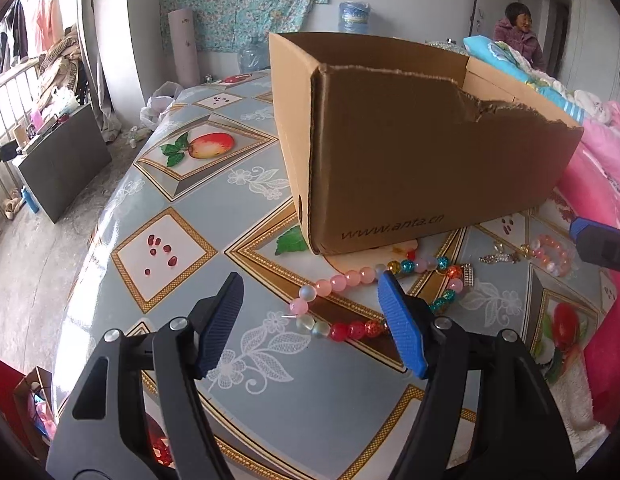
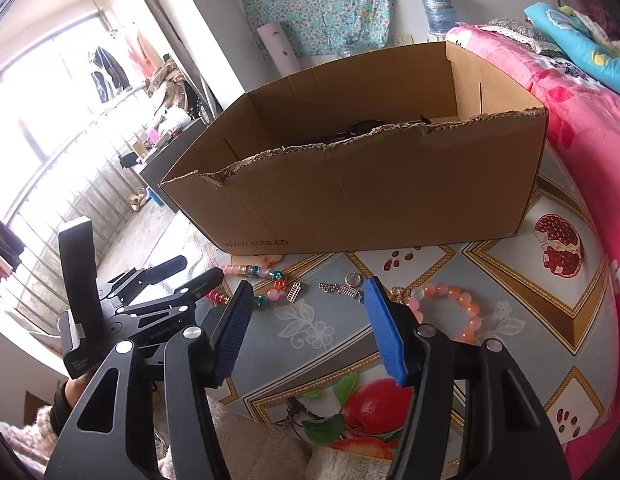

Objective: Organize jewelry
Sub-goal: 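Lower the right gripper onto the pink-and-teal beaded bracelet and close it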

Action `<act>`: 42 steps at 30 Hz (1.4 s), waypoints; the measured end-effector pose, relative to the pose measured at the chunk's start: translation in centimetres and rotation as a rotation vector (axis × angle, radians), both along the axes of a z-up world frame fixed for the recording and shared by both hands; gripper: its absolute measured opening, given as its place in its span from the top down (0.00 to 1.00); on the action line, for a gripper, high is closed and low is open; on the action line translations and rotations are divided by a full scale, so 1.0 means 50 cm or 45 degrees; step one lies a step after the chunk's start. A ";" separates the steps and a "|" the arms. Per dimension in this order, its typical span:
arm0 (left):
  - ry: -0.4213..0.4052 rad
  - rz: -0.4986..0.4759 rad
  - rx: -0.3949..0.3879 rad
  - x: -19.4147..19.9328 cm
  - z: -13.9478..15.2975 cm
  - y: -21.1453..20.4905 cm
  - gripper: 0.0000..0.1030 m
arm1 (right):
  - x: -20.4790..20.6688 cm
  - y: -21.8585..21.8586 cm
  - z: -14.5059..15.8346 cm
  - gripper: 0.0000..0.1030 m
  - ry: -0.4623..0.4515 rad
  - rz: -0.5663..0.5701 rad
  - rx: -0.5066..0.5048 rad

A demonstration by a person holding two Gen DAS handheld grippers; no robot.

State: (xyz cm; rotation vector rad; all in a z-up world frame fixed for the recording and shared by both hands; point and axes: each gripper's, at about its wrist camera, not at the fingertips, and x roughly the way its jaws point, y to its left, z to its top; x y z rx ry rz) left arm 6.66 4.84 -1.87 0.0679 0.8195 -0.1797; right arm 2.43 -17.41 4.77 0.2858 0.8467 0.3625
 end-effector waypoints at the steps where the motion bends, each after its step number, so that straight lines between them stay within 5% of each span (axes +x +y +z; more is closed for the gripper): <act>1: 0.008 -0.004 0.007 -0.003 -0.004 -0.001 0.36 | 0.000 -0.002 0.001 0.45 0.000 0.001 -0.001; 25: -0.027 -0.004 -0.046 -0.043 0.002 0.038 0.34 | -0.007 0.020 0.010 0.45 -0.020 0.037 -0.014; 42: -0.016 0.020 -0.146 -0.040 0.013 0.058 0.46 | 0.005 0.015 -0.020 0.52 0.031 0.041 0.056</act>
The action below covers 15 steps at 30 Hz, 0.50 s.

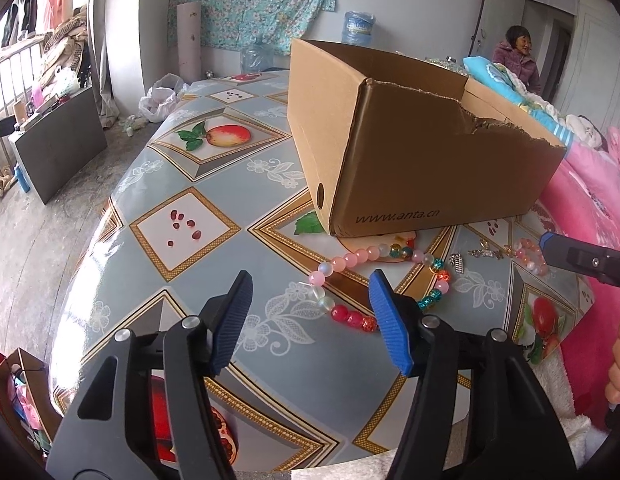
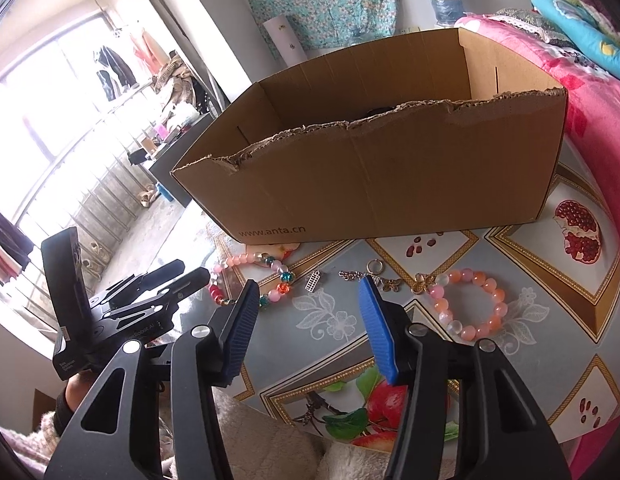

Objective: Organize jewelry
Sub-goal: 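Lower the right gripper onto the pink-and-teal beaded bracelet and close it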

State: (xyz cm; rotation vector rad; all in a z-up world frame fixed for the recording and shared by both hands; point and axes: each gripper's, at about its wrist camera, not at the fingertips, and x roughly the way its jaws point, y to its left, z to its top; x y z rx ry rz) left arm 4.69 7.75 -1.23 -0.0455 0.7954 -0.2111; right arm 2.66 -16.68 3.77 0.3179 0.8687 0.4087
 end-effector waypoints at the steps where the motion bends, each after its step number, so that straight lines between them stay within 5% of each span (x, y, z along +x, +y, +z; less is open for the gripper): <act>1: 0.004 -0.002 -0.012 0.000 0.000 0.001 0.47 | 0.001 0.001 -0.003 0.54 0.009 0.006 0.011; 11: 0.019 -0.039 -0.043 0.015 -0.007 0.002 0.58 | 0.060 0.059 -0.028 0.64 0.091 0.096 0.040; 15: 0.020 -0.053 -0.026 0.022 -0.010 0.002 0.59 | 0.098 0.103 -0.030 0.70 0.091 0.132 -0.057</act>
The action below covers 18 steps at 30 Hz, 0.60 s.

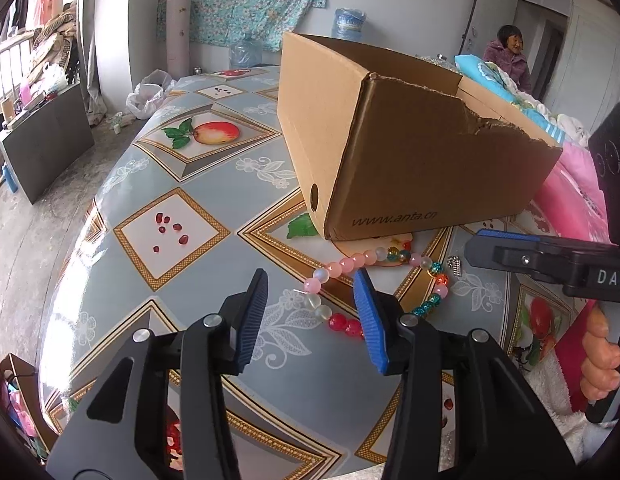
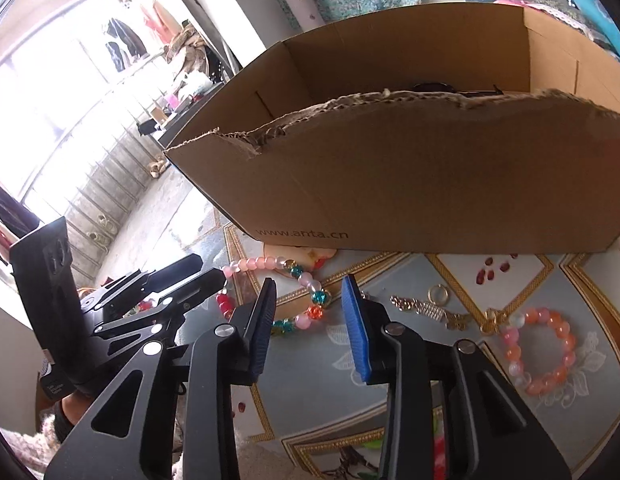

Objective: Organize jewelry
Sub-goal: 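Lower the right gripper onto the pink-and-teal beaded bracelet and close it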

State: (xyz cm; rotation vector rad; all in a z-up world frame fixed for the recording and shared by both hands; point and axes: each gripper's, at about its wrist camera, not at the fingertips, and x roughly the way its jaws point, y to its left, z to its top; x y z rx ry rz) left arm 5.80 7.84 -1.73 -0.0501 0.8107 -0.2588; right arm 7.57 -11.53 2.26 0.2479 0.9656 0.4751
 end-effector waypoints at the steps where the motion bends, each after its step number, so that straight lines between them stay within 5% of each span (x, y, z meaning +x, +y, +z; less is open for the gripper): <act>1: 0.005 -0.007 0.002 0.002 -0.001 -0.001 0.59 | 0.007 0.009 -0.001 0.71 0.004 0.006 -0.017; 18: 0.036 -0.032 0.019 0.007 -0.020 -0.009 0.60 | 0.025 0.093 -0.017 0.76 -0.005 0.085 -0.327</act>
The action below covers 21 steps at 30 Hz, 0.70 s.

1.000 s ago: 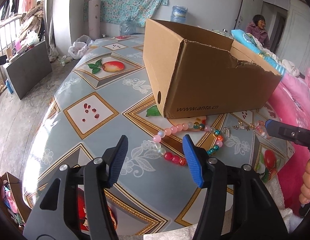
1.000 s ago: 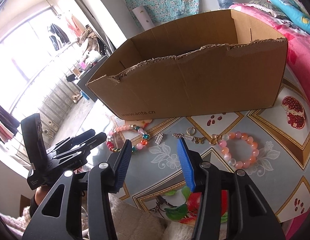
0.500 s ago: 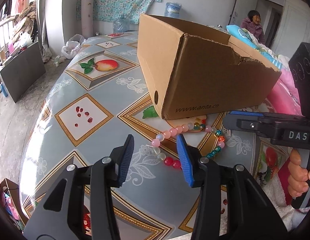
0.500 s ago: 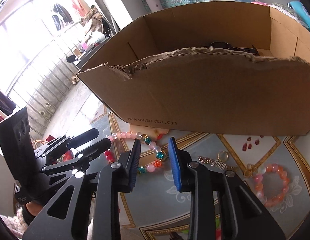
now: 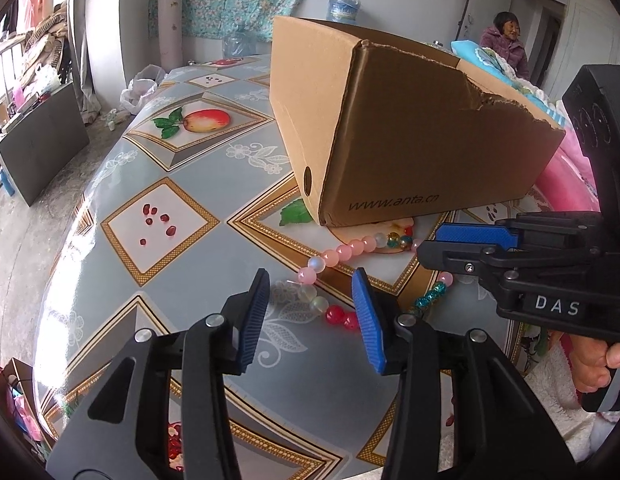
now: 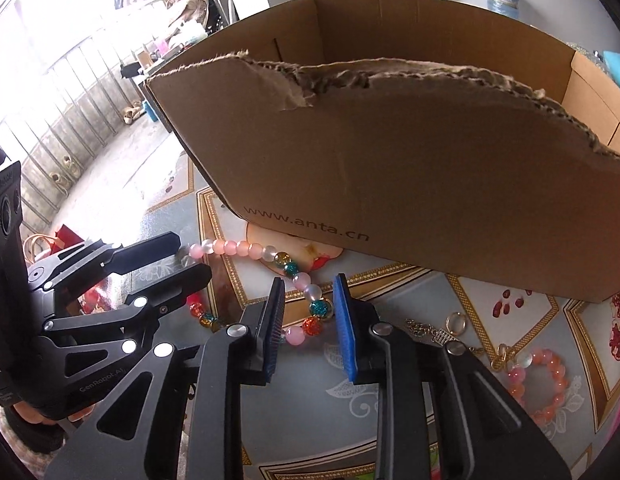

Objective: Organize jewelry
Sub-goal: 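Lower the right gripper onto the pink-and-teal beaded bracelet and close it, then lift the beaded bracelet with the right gripper and carry it over the box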

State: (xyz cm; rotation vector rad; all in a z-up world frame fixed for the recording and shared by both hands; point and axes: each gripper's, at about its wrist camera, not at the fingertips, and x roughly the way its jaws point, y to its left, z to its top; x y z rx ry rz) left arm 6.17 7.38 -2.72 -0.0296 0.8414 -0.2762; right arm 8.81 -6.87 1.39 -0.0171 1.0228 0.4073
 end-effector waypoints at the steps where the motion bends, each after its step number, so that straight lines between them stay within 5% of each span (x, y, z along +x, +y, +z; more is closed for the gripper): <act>1: 0.000 0.002 -0.004 0.000 0.000 0.000 0.60 | 0.000 0.004 0.000 0.76 -0.002 0.003 -0.009; 12: -0.016 0.006 -0.020 -0.002 -0.002 -0.004 0.60 | 0.006 0.021 0.000 0.88 -0.005 -0.001 -0.020; 21: -0.027 0.012 -0.036 -0.007 -0.003 -0.003 0.60 | 0.026 0.028 0.011 0.91 0.023 -0.003 0.121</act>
